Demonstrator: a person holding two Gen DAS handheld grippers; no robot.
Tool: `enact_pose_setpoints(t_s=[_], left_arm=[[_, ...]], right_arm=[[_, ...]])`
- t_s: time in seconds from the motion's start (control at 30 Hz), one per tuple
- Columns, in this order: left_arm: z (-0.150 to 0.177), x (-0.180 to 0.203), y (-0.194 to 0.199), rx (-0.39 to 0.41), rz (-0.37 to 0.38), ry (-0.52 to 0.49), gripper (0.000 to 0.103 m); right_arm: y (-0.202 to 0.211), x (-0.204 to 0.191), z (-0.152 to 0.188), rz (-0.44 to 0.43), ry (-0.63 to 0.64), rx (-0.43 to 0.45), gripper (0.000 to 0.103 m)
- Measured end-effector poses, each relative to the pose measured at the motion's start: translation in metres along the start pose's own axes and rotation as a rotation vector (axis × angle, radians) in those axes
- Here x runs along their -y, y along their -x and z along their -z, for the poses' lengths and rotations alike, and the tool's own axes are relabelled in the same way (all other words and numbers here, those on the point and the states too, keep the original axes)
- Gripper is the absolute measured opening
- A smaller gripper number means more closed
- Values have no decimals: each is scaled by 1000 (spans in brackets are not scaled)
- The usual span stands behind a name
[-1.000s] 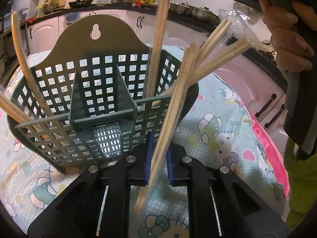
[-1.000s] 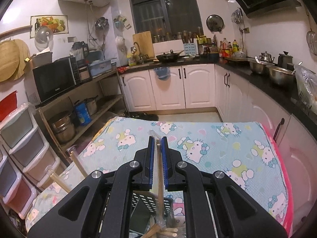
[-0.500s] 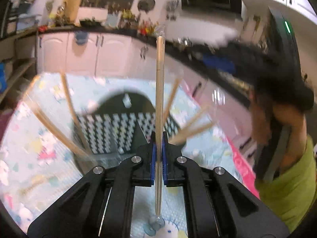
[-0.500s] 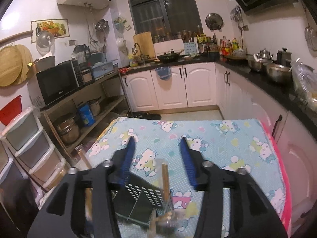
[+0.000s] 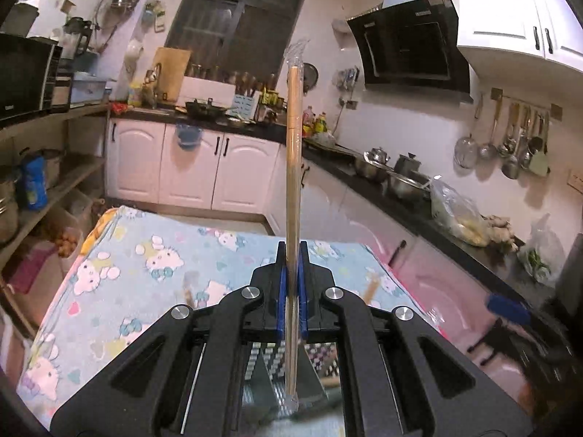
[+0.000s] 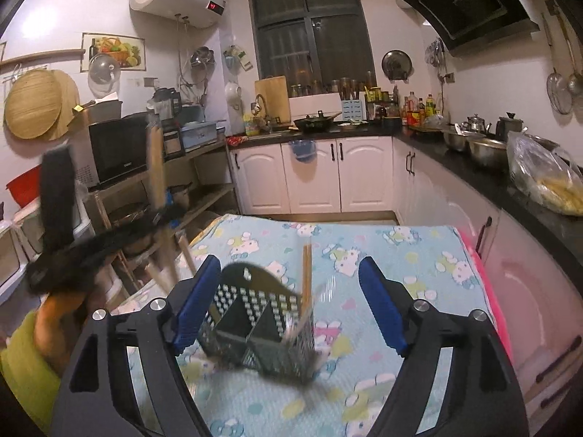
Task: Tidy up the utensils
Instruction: 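Lower the left tool's chopstick into the caddy and open the left tool, then move both open tools back down to the chopsticks on the sheet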
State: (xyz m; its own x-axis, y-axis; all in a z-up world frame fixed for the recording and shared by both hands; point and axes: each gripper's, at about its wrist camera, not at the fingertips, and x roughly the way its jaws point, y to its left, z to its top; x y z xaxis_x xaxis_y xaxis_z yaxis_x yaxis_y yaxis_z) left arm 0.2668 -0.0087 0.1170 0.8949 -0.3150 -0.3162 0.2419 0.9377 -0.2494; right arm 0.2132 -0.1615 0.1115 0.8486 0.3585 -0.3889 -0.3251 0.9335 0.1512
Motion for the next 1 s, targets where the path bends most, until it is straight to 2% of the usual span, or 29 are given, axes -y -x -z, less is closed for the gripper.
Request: enact_pose_setpoints(t_s=[0.17, 0.4, 0.5, 0.53, 0.63, 1.0], left_arm=[[19, 10, -23, 2, 7, -33, 1], [44, 17, -44, -46, -9, -74, 1], [50, 17, -46, -62, -16, -84, 12], [52, 17, -45, -74, -20, -83, 18], [56, 17, -40, -90, -24, -75, 22], [71, 12, 12, -180, 7, 1, 48]], right_arm=[[19, -1, 32, 13, 3, -26, 76], [21, 3, 82, 42, -32, -140, 76], [24, 3, 101, 47, -57, -170, 76], [24, 3, 105, 48, -61, -176, 76], [27, 2, 116, 51, -70, -190, 76], [43, -7, 135, 35, -71, -204, 76]])
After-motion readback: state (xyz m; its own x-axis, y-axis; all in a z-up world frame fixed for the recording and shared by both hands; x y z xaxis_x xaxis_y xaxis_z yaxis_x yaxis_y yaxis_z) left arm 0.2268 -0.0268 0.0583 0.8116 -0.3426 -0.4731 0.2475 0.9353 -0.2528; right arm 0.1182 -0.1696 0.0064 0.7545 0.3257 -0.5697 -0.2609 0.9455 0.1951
